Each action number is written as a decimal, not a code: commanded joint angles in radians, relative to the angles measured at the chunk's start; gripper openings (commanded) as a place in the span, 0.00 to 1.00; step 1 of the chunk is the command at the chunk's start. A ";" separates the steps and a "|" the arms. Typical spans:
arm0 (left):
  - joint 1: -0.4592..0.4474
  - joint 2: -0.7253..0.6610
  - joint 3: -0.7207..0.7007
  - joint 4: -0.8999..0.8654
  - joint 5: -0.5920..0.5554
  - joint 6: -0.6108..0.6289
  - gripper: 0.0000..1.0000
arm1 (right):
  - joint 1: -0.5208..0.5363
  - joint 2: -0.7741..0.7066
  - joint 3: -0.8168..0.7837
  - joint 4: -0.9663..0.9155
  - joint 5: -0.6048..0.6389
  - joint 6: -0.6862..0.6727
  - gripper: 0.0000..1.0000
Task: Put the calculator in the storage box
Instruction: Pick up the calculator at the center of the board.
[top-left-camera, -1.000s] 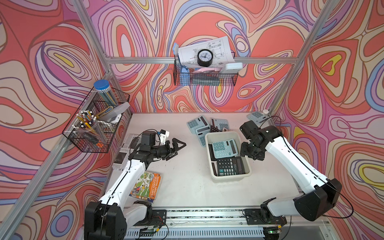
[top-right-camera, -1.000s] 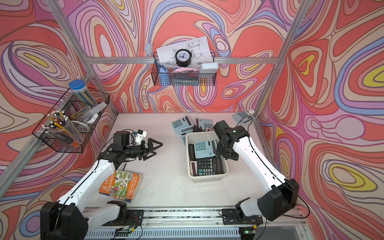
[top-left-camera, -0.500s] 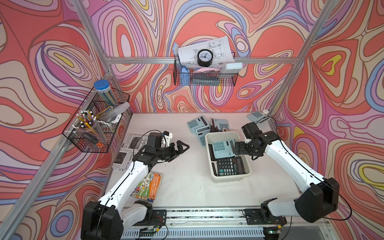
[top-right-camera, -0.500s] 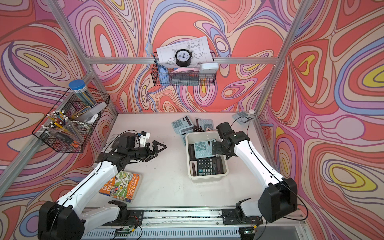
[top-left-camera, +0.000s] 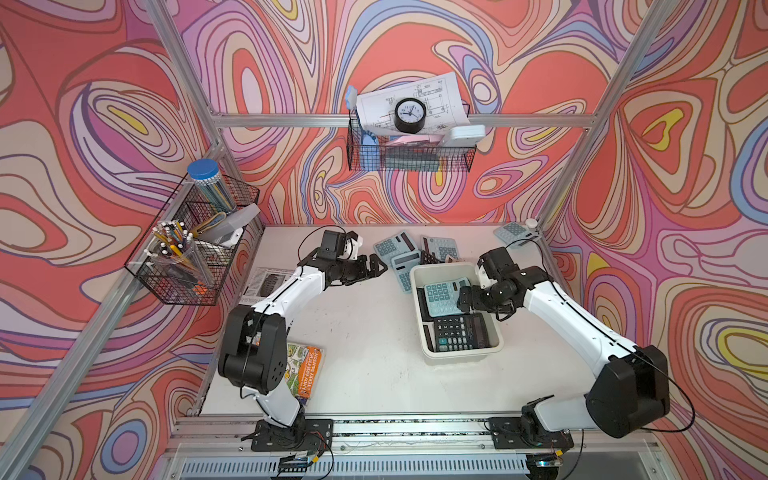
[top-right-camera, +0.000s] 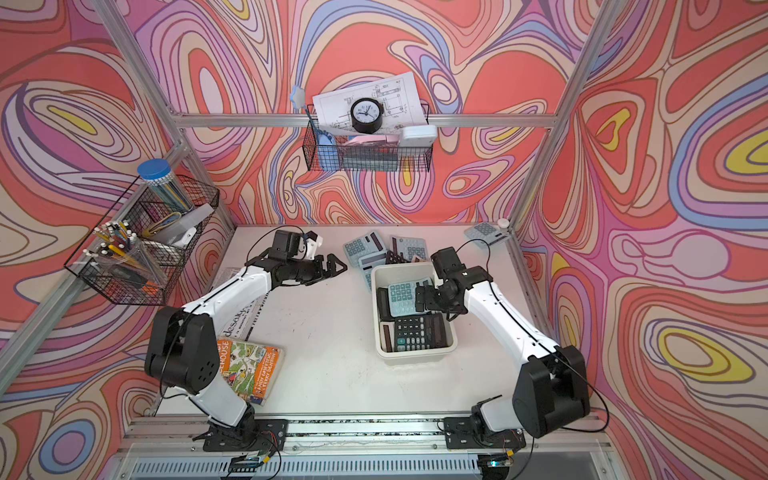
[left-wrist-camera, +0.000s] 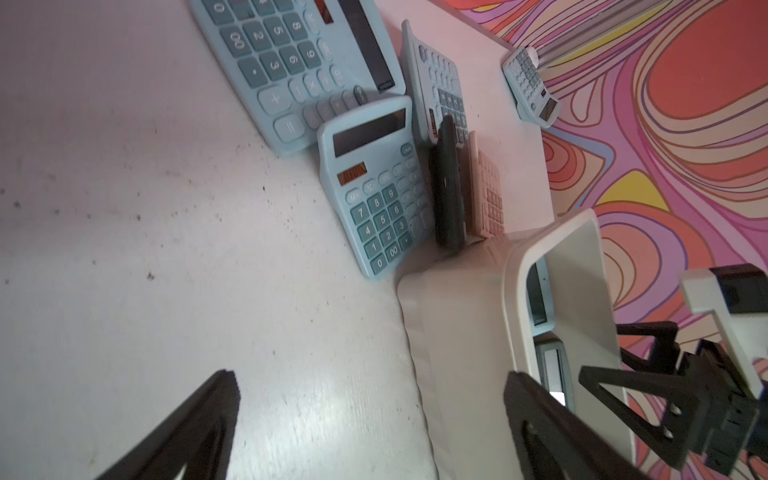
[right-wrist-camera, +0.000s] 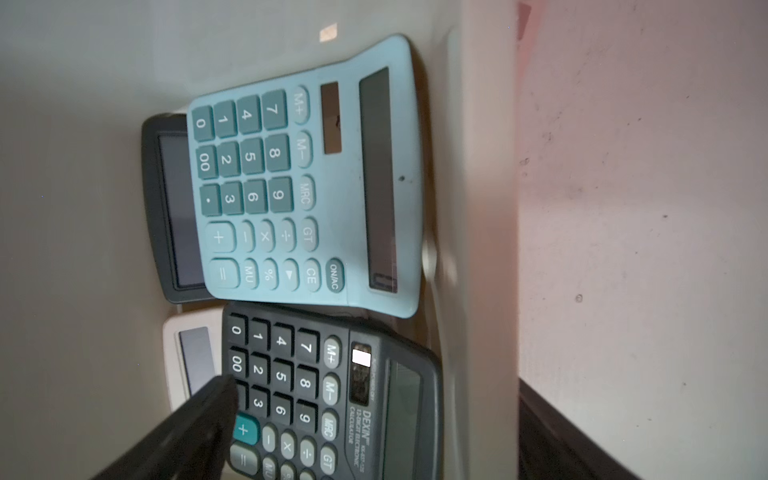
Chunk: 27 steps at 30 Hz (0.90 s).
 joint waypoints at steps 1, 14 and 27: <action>-0.005 0.112 0.088 0.019 -0.002 0.111 0.89 | -0.002 -0.028 -0.020 0.018 -0.065 0.004 0.98; -0.062 0.467 0.463 -0.151 0.017 0.313 0.76 | -0.002 -0.090 -0.014 -0.031 -0.047 0.006 0.98; -0.104 0.676 0.732 -0.270 0.058 0.374 0.69 | -0.002 -0.107 -0.010 -0.047 -0.055 0.010 0.98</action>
